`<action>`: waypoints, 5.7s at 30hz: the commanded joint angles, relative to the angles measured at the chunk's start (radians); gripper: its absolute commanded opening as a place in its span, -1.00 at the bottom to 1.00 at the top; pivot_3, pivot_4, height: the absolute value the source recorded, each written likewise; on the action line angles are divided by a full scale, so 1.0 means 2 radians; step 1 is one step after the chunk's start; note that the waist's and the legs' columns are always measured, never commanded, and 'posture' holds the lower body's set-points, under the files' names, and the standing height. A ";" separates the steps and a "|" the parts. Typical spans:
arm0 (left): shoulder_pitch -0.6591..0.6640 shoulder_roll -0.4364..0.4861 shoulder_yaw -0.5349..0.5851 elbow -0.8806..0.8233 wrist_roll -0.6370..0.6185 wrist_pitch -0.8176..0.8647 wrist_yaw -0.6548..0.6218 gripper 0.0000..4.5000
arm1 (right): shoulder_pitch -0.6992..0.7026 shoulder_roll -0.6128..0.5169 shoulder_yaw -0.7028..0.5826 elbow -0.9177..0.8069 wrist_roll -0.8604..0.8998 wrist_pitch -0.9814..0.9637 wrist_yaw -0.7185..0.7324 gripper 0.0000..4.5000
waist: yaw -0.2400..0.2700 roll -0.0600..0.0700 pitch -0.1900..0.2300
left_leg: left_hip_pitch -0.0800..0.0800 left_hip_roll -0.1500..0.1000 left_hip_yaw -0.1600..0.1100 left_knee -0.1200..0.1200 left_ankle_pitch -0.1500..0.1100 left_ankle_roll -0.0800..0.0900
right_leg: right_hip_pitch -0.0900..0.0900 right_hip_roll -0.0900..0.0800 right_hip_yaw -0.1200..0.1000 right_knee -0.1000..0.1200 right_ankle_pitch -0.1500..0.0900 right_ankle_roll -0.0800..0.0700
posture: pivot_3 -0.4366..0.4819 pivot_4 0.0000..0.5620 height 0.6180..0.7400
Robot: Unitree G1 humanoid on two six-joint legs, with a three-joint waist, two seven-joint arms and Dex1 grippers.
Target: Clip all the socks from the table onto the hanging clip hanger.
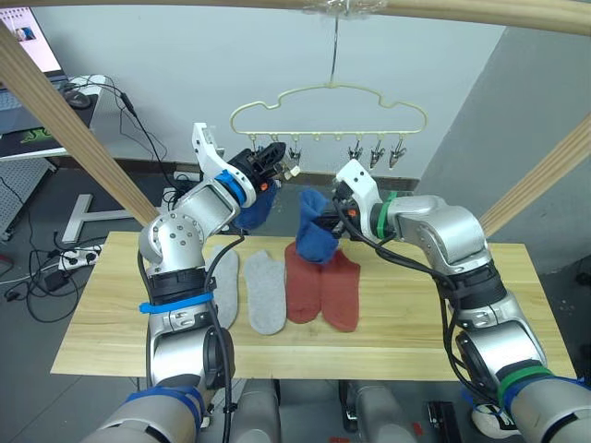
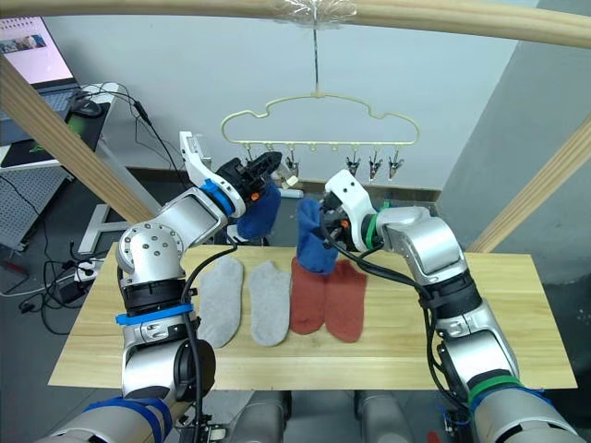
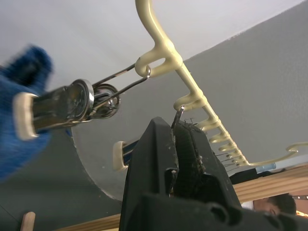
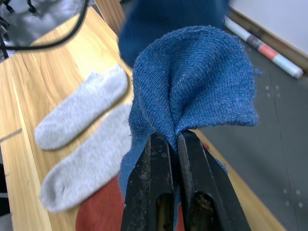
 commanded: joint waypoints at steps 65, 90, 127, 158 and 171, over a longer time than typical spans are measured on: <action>0.086 0.093 -0.085 -0.147 0.020 0.011 -0.039 0.10 | -0.021 0.006 -0.003 0.026 0.008 -0.038 -0.006 0.93 | 0.003 0.000 0.000 | 0.000 0.000 0.000 0.000 0.001 -0.001 | 0.000 0.000 0.000 0.000 0.000 0.000 | 0.21 -0.24 1.00; 0.173 0.033 -0.268 -0.162 0.308 -0.304 -0.056 0.10 | 0.096 -0.182 -0.180 -0.345 0.179 0.220 -0.027 0.93 | 0.015 0.000 0.000 | 0.000 0.000 0.000 0.000 0.000 0.000 | 0.000 0.000 0.000 0.000 0.000 -0.001 | 0.07 -0.24 1.00; 0.046 -0.058 -0.223 0.147 0.419 -0.494 0.032 0.10 | 0.130 -0.179 -0.263 -0.418 0.296 0.314 -0.149 0.93 | -0.013 0.000 0.000 | -0.001 0.000 0.000 0.000 0.000 0.000 | 0.000 0.000 0.001 0.000 0.000 0.000 | -0.24 -0.13 1.00; 0.023 -0.077 -0.219 0.162 0.422 -0.507 0.031 0.10 | 0.065 -0.081 -0.343 -0.428 0.274 0.300 -0.239 0.93 | -0.020 0.000 0.000 | -0.001 0.000 0.001 0.000 0.000 0.000 | 0.000 0.000 0.001 -0.001 0.000 0.000 | -0.30 -0.11 1.00; 0.021 -0.077 -0.214 0.162 0.420 -0.506 0.034 0.10 | 0.065 -0.081 -0.343 -0.429 0.274 0.305 -0.242 0.93 | -0.024 0.000 0.000 | -0.001 0.000 0.001 0.000 0.000 0.000 | 0.000 0.000 0.001 -0.001 0.000 0.000 | -0.30 -0.09 1.00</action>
